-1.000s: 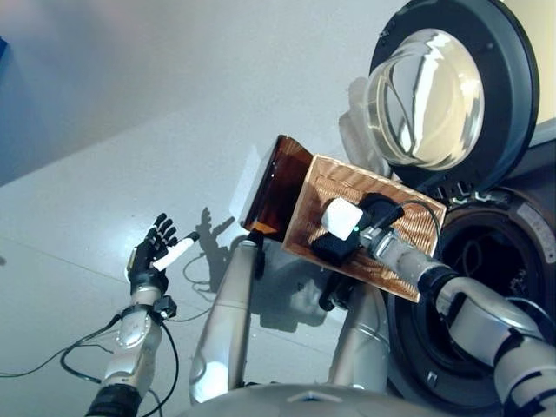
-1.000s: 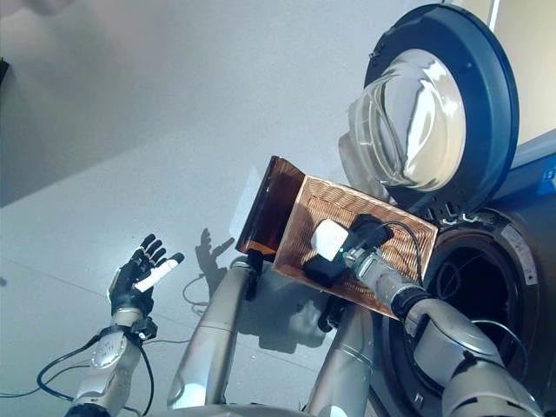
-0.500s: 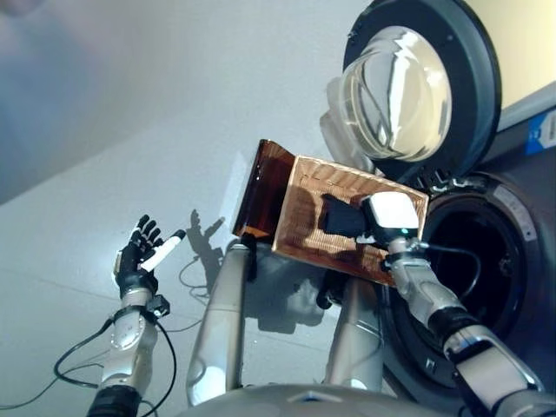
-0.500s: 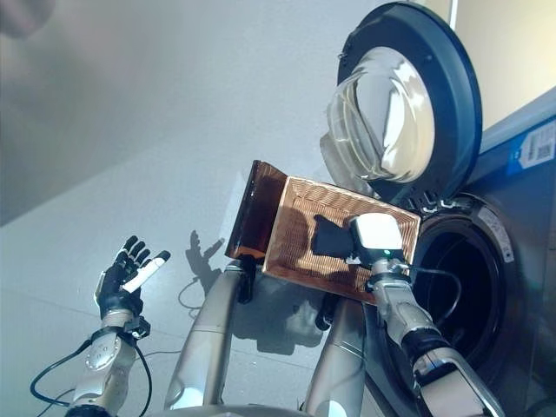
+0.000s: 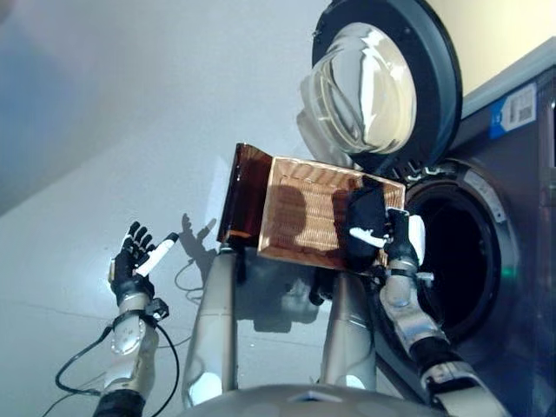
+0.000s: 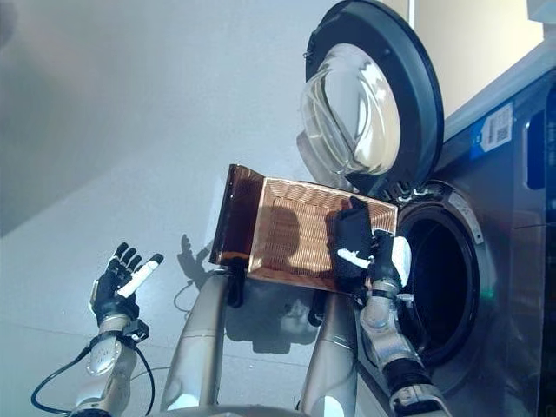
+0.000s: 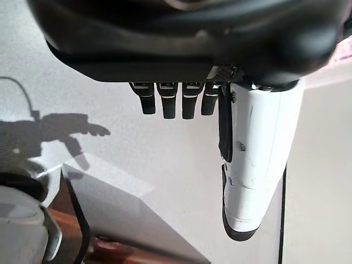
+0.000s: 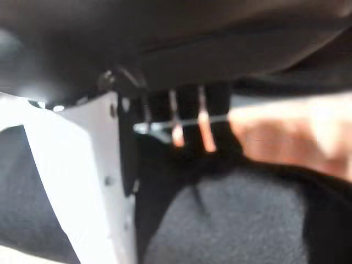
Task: Pick up the clothes and place them into the washing machine
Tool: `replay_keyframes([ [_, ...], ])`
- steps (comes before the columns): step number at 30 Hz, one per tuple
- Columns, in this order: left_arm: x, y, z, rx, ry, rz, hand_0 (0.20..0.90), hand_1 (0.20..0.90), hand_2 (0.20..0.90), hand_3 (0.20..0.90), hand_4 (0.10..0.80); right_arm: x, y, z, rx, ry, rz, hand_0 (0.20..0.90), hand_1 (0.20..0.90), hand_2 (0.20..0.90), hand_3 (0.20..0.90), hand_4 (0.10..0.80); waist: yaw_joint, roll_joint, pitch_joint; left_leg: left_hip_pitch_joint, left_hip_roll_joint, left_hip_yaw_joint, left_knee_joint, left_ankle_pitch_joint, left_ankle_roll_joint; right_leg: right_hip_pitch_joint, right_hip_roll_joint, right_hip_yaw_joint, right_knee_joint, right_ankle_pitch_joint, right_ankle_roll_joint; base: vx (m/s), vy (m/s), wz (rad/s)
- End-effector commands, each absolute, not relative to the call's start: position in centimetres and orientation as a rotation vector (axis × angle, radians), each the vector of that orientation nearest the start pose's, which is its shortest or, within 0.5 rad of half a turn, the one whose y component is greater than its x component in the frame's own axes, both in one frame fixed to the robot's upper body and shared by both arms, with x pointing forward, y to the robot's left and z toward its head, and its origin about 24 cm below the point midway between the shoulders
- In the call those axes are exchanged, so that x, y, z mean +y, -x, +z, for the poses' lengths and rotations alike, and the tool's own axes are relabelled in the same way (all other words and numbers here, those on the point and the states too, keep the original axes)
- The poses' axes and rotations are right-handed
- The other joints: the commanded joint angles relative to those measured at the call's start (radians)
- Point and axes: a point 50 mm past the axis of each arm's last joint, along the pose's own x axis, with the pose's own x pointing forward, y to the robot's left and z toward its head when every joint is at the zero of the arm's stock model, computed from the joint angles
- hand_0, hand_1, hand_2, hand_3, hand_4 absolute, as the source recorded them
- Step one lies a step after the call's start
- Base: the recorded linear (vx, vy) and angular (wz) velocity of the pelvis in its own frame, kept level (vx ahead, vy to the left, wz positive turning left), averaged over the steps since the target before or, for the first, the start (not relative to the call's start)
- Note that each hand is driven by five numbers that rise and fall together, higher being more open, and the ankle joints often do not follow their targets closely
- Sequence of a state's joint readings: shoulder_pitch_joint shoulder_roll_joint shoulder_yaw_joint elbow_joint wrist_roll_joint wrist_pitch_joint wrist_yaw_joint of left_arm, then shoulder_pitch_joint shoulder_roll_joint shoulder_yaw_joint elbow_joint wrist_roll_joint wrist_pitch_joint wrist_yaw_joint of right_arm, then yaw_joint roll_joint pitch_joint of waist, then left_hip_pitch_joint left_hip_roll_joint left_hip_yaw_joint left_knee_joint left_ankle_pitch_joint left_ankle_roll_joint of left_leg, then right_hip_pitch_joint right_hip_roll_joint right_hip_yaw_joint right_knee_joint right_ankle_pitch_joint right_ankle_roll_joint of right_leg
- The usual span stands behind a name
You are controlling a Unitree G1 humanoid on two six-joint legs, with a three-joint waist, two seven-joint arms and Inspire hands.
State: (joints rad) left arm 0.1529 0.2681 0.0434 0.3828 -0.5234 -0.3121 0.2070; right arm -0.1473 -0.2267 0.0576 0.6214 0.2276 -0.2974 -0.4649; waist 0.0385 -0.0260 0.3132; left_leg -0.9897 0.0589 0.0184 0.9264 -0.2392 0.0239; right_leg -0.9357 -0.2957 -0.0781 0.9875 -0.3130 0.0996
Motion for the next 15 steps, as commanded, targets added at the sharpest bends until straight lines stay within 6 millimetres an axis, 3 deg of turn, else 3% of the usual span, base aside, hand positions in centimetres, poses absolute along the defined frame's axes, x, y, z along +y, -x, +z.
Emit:
replay_keyframes([
  [1,27.2,-18.5,-1.7,0.076,0.211,0.539,0.900,0.900,0.900,0.900,0.800,-24.3,-25.8,-0.6,-0.028,-0.448,-0.578,0.200,0.200,0.200,0.200,0.300,0.009,0.027,-0.054,0.006,0.029,-0.028,-0.020,-0.015,-0.045,-0.033,-0.008,0.024,-0.062,0.099,-0.012,0.019,0.016,-0.04],
  [2,27.2,-18.5,-1.7,0.076,0.211,0.539,0.900,0.900,0.900,0.900,0.800,-24.3,-25.8,-0.6,-0.029,-0.451,-0.577,0.200,0.200,0.200,0.200,0.300,0.009,0.026,-0.054,0.006,0.029,-0.028,-0.020,-0.015,-0.045,-0.033,-0.008,0.025,-0.061,0.099,-0.012,0.014,0.009,-0.04],
  [5,26.4,-18.9,-1.9,0.081,0.265,0.517,0.900,0.900,0.900,0.900,0.800,-22.9,-26.6,-1.1,-0.099,-0.891,-0.624,0.200,0.200,0.200,0.200,0.300,0.012,0.035,-0.046,0.007,0.024,-0.025,-0.018,-0.022,-0.044,-0.030,-0.009,0.028,-0.064,0.097,-0.010,0.029,0.010,-0.04],
  [7,26.0,-19.1,-1.9,0.085,0.283,0.505,0.900,0.900,0.900,0.900,0.800,-22.6,-26.8,-1.5,-0.128,-1.042,-0.661,0.200,0.200,0.200,0.200,0.300,0.014,0.039,-0.043,0.011,0.022,-0.023,-0.021,-0.025,-0.043,-0.027,-0.011,0.030,-0.064,0.094,-0.011,0.016,0.005,0.00],
  [15,25.1,-19.6,-2.2,0.102,0.317,0.490,0.900,0.900,0.900,0.900,0.800,-22.9,-26.6,-3.2,-0.185,-1.341,-0.888,0.200,0.200,0.200,0.200,0.300,0.020,0.058,-0.043,0.011,0.011,-0.019,-0.013,-0.035,-0.040,-0.030,-0.015,0.038,-0.051,0.087,-0.010,0.008,0.003,0.00],
])
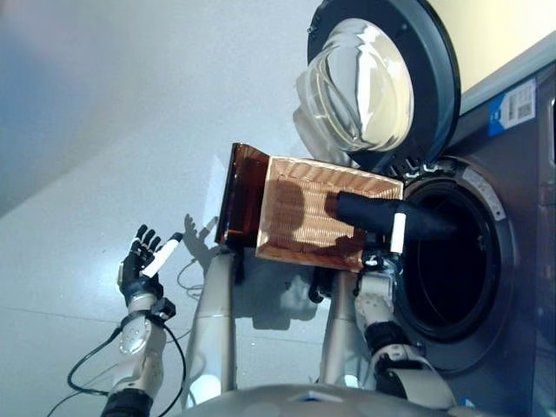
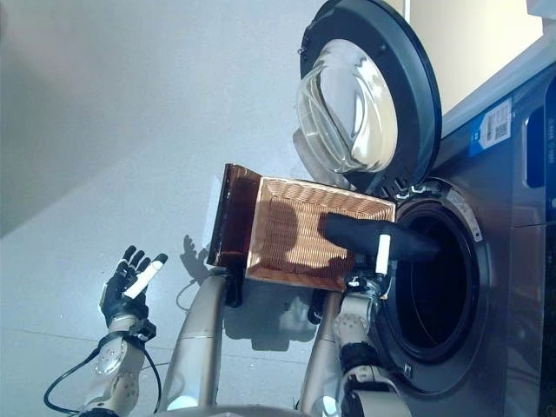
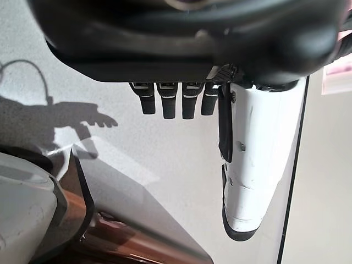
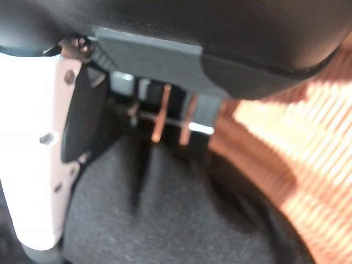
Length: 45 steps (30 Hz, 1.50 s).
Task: Pick up the clothes and place them into the washing machine
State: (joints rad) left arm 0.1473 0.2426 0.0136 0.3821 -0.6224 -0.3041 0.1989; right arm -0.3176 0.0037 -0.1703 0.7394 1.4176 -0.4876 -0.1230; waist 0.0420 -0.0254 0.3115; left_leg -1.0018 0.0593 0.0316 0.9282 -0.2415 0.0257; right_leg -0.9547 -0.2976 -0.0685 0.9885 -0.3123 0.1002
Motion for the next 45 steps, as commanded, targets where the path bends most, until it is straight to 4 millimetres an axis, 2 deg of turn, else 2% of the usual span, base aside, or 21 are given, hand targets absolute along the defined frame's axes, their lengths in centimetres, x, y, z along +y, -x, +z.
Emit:
replay_keyframes([
  [1,25.0,-19.7,-2.2,0.103,0.318,0.488,0.900,0.900,0.900,0.900,0.800,-22.9,-26.4,-3.4,-0.187,-1.356,-0.907,0.200,0.200,0.200,0.200,0.300,0.015,0.058,-0.042,0.024,0.010,-0.031,-0.017,-0.033,-0.041,-0.012,-0.014,0.028,-0.052,0.086,-0.011,0.000,0.000,0.00],
  [4,25.1,-19.7,-2.2,0.103,0.315,0.493,0.900,0.900,0.900,0.900,0.800,-23.3,-26.0,-3.8,-0.201,-1.379,-0.954,0.200,0.200,0.200,0.200,0.300,0.014,0.059,-0.043,0.023,0.009,-0.030,-0.018,-0.034,-0.041,-0.013,-0.015,0.029,-0.054,0.086,-0.012,0.000,0.000,0.00],
  [17,25.5,-19.4,-2.5,0.115,0.300,0.513,0.900,0.900,0.900,0.900,0.800,-27.8,-21.7,-6.1,-0.279,-1.386,-1.365,0.200,0.200,0.200,0.200,0.300,-0.007,0.062,-0.061,0.007,0.011,-0.025,-0.009,-0.046,-0.037,-0.032,-0.008,0.042,-0.050,0.083,-0.012,0.001,0.001,-0.01],
  [21,25.6,-19.4,-2.3,0.119,0.273,0.492,0.900,0.900,0.900,0.900,0.800,-30.3,-20.5,-6.1,-0.323,-1.387,-1.521,0.200,0.200,0.200,0.200,0.300,-0.011,0.063,-0.069,0.007,0.011,-0.026,-0.009,-0.050,-0.037,-0.034,-0.007,0.048,-0.049,0.081,-0.012,0.000,0.000,0.00],
  [22,25.6,-19.4,-2.3,0.119,0.274,0.490,0.900,0.900,0.900,0.900,0.800,-30.4,-20.5,-6.1,-0.324,-1.387,-1.522,0.200,0.200,0.200,0.200,0.300,-0.010,0.064,-0.069,0.007,0.010,-0.026,-0.009,-0.050,-0.037,-0.035,-0.007,0.048,-0.049,0.081,-0.011,0.000,0.000,0.00],
  [29,26.4,-19.0,-2.3,0.131,0.232,0.476,0.900,0.900,0.900,0.900,0.800,-36.1,-19.0,-3.5,-0.480,-1.347,-1.658,0.200,0.200,0.200,0.200,0.300,-0.010,0.062,-0.085,0.007,0.014,-0.026,-0.011,-0.053,-0.038,-0.034,-0.008,0.046,-0.054,0.081,-0.008,0.000,0.000,0.00],
  [32,26.6,-18.9,-2.3,0.140,0.220,0.466,0.900,0.900,0.900,0.900,0.800,-38.7,-18.7,-1.4,-0.573,-1.314,-1.674,0.200,0.200,0.200,0.200,0.300,-0.010,0.064,-0.087,0.008,0.016,-0.024,-0.013,-0.052,-0.041,-0.035,-0.007,0.049,-0.054,0.080,-0.008,0.000,0.000,0.00],
  [39,26.4,-19.1,-2.2,0.143,0.205,0.425,0.900,0.900,0.900,0.900,0.800,-41.5,-18.4,1.3,-0.645,-1.289,-1.719,0.200,0.200,0.200,0.200,0.300,-0.004,0.069,-0.090,0.010,0.020,-0.022,-0.012,-0.052,-0.042,-0.037,-0.006,0.053,-0.055,0.080,-0.007,0.000,-0.003,-0.04],
  [40,26.5,-19.1,-2.1,0.141,0.198,0.419,0.900,0.900,0.900,0.900,0.800,-42.2,-18.5,2.4,-0.670,-1.284,-1.726,0.200,0.200,0.200,0.200,0.300,-0.002,0.069,-0.093,0.010,0.020,-0.022,-0.013,-0.052,-0.043,-0.037,-0.006,0.053,-0.055,0.080,-0.007,0.000,0.000,0.00],
  [45,26.3,-19.2,-2.0,0.143,0.192,0.410,0.900,0.900,0.900,0.900,0.800,-42.9,-19.1,4.0,-0.697,-1.263,-1.718,0.200,0.200,0.200,0.200,0.300,0.000,0.070,-0.094,0.008,0.022,-0.022,-0.009,-0.052,-0.044,-0.039,-0.007,0.052,-0.053,0.080,-0.006,0.000,0.000,0.00],
])
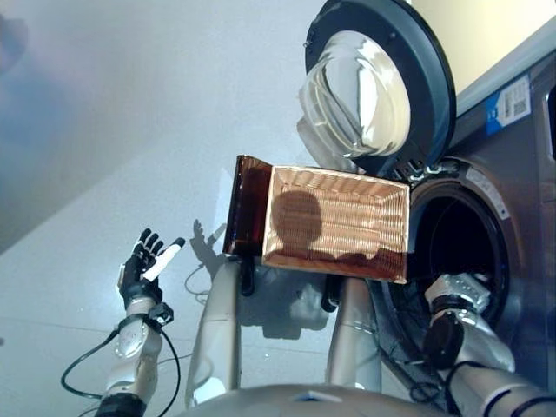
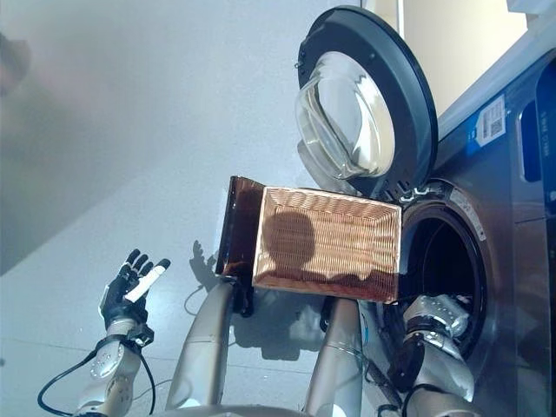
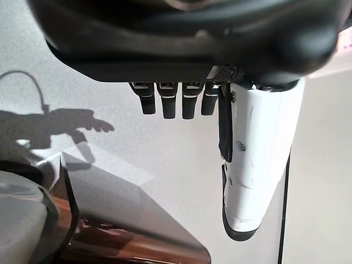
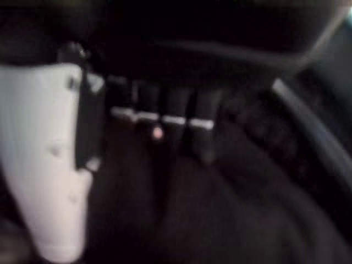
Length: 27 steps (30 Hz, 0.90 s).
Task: Pick up the clothes and place them into the washing machine
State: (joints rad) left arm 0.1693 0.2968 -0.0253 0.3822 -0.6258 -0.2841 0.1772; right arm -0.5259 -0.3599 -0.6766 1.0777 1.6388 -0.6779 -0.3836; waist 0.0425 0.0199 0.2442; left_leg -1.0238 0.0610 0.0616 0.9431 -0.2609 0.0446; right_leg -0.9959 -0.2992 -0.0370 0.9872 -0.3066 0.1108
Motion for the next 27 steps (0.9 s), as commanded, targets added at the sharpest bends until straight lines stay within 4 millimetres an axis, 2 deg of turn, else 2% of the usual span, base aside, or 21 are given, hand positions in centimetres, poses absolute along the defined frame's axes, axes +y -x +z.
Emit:
replay_keyframes([
  [1,26.3,-19.2,-2.0,0.142,0.191,0.413,0.900,0.900,0.900,0.900,0.800,-43.0,-19.2,4.3,-0.699,-1.260,-1.717,0.200,0.200,0.200,0.200,0.300,-0.001,0.026,-0.027,0.030,0.021,-0.053,-0.024,-0.032,-0.063,0.002,-0.005,0.021,-0.052,0.075,-0.017,0.000,0.000,0.00],
  [4,26.3,-19.2,-2.0,0.140,0.199,0.418,0.900,0.900,0.900,0.900,0.800,-42.8,-19.9,4.7,-0.692,-1.256,-1.678,0.200,0.200,0.200,0.200,0.300,0.001,0.025,-0.028,0.031,0.022,-0.052,-0.027,-0.031,-0.063,0.002,-0.004,0.020,-0.053,0.076,-0.018,0.000,0.000,0.00],
  [5,26.3,-19.2,-2.0,0.139,0.201,0.418,0.900,0.900,0.900,0.900,0.800,-42.7,-20.0,4.6,-0.688,-1.256,-1.673,0.417,0.417,0.417,0.417,0.455,0.001,0.025,-0.028,0.030,0.022,-0.051,-0.027,-0.030,-0.063,0.002,-0.003,0.020,-0.053,0.076,-0.018,0.000,0.000,0.00],
  [6,26.3,-19.3,-2.0,0.139,0.204,0.420,0.900,0.900,0.900,0.900,0.800,-42.6,-20.1,4.5,-0.680,-1.256,-1.667,0.826,0.826,0.826,0.826,0.747,0.001,0.024,-0.028,0.029,0.021,-0.051,-0.027,-0.030,-0.063,0.001,-0.004,0.020,-0.053,0.077,-0.018,0.000,0.000,0.00],
  [7,26.2,-19.3,-2.0,0.138,0.205,0.421,0.900,0.900,0.900,0.900,0.800,-42.5,-20.1,4.2,-0.670,-1.255,-1.670,0.900,0.900,0.900,0.900,0.800,0.002,0.024,-0.028,0.029,0.021,-0.050,-0.027,-0.029,-0.063,0.001,-0.004,0.020,-0.052,0.077,-0.018,0.000,0.000,0.00],
  [12,26.3,-19.4,-2.0,0.136,0.207,0.428,0.900,0.900,0.900,0.900,0.800,-42.3,-20.0,3.7,-0.632,-1.256,-1.682,0.900,0.900,0.900,0.900,0.800,0.002,0.021,-0.028,0.030,0.019,-0.050,-0.029,-0.028,-0.064,0.004,-0.002,0.019,-0.053,0.076,-0.019,0.000,0.000,0.00],
  [20,26.3,-19.3,-2.1,0.137,0.222,0.447,0.900,0.900,0.900,0.900,0.800,-40.9,-21.1,3.1,-0.613,-1.278,-1.643,0.900,0.900,0.900,0.900,0.800,0.004,0.022,-0.025,0.032,0.018,-0.047,-0.029,-0.027,-0.062,0.008,0.000,0.019,-0.055,0.077,-0.022,0.000,0.000,0.00],
  [22,26.4,-19.3,-2.0,0.134,0.223,0.450,0.900,0.900,0.900,0.900,0.800,-40.9,-21.3,3.1,-0.589,-1.258,-1.610,0.900,0.900,0.900,0.900,0.800,0.004,0.020,-0.024,0.032,0.019,-0.048,-0.028,-0.027,-0.062,0.007,0.001,0.019,-0.054,0.077,-0.023,0.000,0.000,0.00],
  [27,26.2,-19.4,-2.0,0.124,0.237,0.445,0.900,0.900,0.900,0.900,0.800,-39.0,-23.3,2.8,-0.512,-1.208,-1.456,0.900,0.900,0.900,0.900,0.800,0.007,0.018,-0.015,0.032,0.021,-0.046,-0.029,-0.021,-0.062,0.005,0.003,0.019,-0.059,0.084,-0.024,0.000,0.000,0.00],
])
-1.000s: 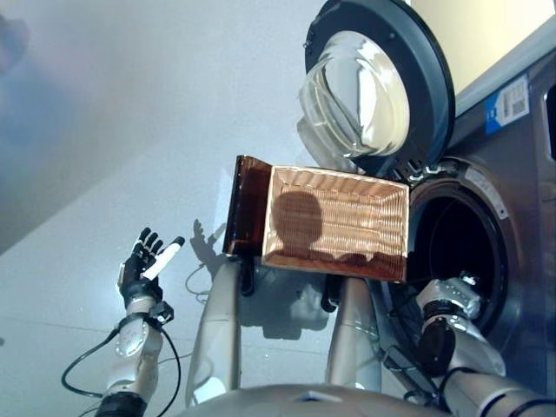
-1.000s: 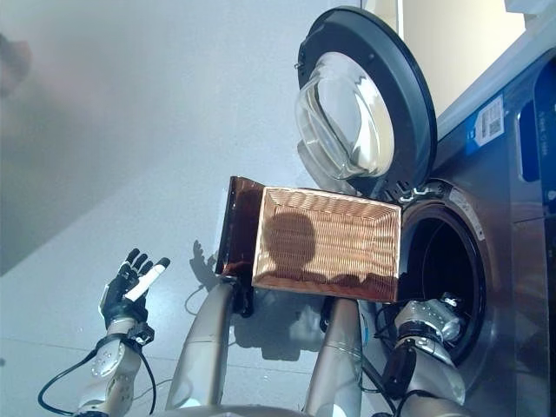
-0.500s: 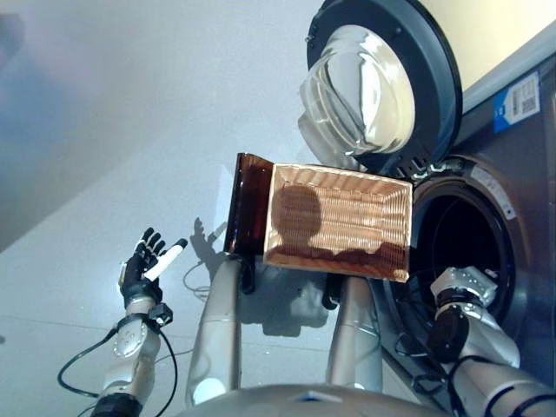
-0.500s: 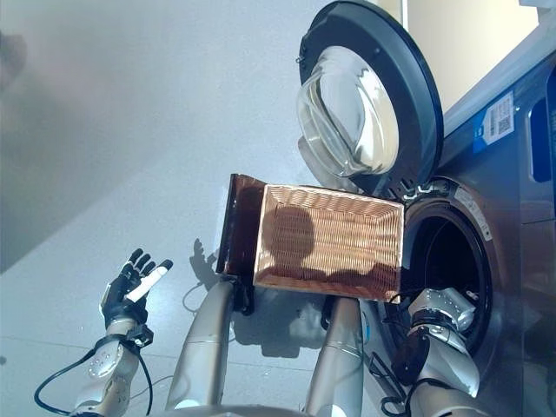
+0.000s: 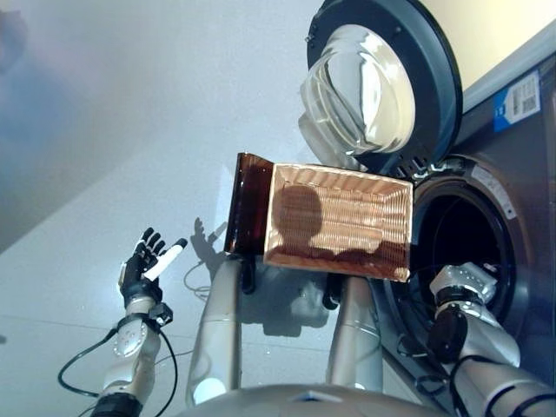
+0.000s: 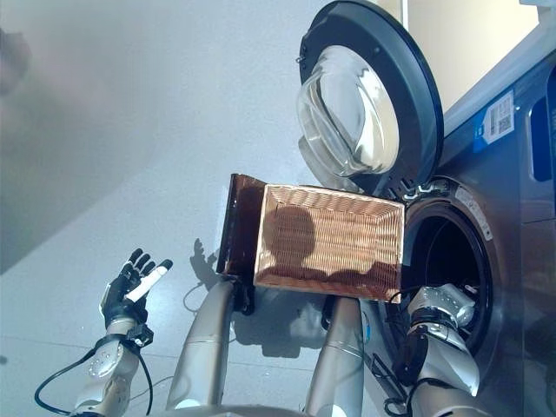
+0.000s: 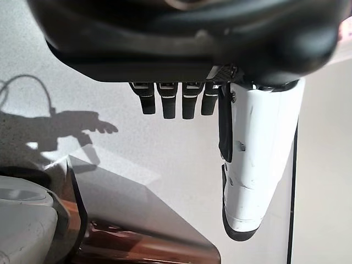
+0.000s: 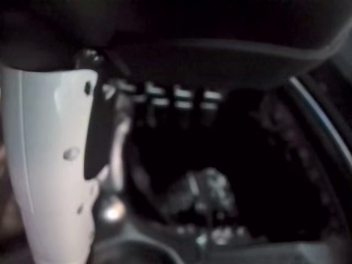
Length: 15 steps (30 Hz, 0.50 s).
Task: Pick up the clothes and place them into the washing machine
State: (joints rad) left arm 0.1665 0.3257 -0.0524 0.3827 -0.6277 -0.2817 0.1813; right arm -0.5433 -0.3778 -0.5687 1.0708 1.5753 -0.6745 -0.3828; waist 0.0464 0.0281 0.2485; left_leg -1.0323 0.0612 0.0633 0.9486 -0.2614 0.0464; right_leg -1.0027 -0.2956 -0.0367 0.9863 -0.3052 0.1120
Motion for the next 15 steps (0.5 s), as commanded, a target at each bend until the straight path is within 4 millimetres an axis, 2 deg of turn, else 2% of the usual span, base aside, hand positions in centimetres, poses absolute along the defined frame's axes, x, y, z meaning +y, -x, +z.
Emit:
replay_keyframes([
  [1,26.1,-19.4,-2.0,0.124,0.238,0.442,0.900,0.900,0.900,0.900,0.800,-38.4,-23.7,2.6,-0.474,-1.172,-1.423,0.900,0.900,0.900,0.900,0.800,0.005,0.009,-0.016,0.041,0.021,-0.047,-0.035,-0.019,-0.064,0.012,0.000,0.019,-0.058,0.084,-0.027,0.000,0.000,0.00],
  [4,26.0,-19.3,-2.0,0.122,0.239,0.445,0.900,0.900,0.900,0.900,0.800,-36.7,-25.0,2.4,-0.388,-1.091,-1.332,0.900,0.900,0.900,0.900,0.800,0.006,0.008,-0.010,0.040,0.022,-0.045,-0.034,-0.014,-0.065,0.010,0.002,0.019,-0.055,0.087,-0.029,0.000,0.000,0.00],
  [8,26.0,-19.2,-2.2,0.126,0.245,0.458,0.900,0.900,0.900,0.900,0.800,-34.1,-26.4,1.8,-0.325,-1.072,-1.231,0.900,0.900,0.900,0.900,0.800,0.010,0.008,-0.007,0.041,0.022,-0.046,-0.035,-0.008,-0.066,0.014,0.003,0.016,-0.059,0.091,-0.030,-0.013,-0.009,-0.04],
  [15,26.1,-19.2,-1.9,0.103,0.250,0.474,0.900,0.900,0.900,0.900,0.800,-29.7,-27.7,1.3,-0.250,-1.015,-1.021,0.900,0.900,0.900,0.900,0.800,0.010,0.003,-0.003,0.043,0.020,-0.040,-0.049,0.002,-0.065,0.015,0.006,0.013,-0.074,0.106,-0.029,0.000,0.000,0.00],
])
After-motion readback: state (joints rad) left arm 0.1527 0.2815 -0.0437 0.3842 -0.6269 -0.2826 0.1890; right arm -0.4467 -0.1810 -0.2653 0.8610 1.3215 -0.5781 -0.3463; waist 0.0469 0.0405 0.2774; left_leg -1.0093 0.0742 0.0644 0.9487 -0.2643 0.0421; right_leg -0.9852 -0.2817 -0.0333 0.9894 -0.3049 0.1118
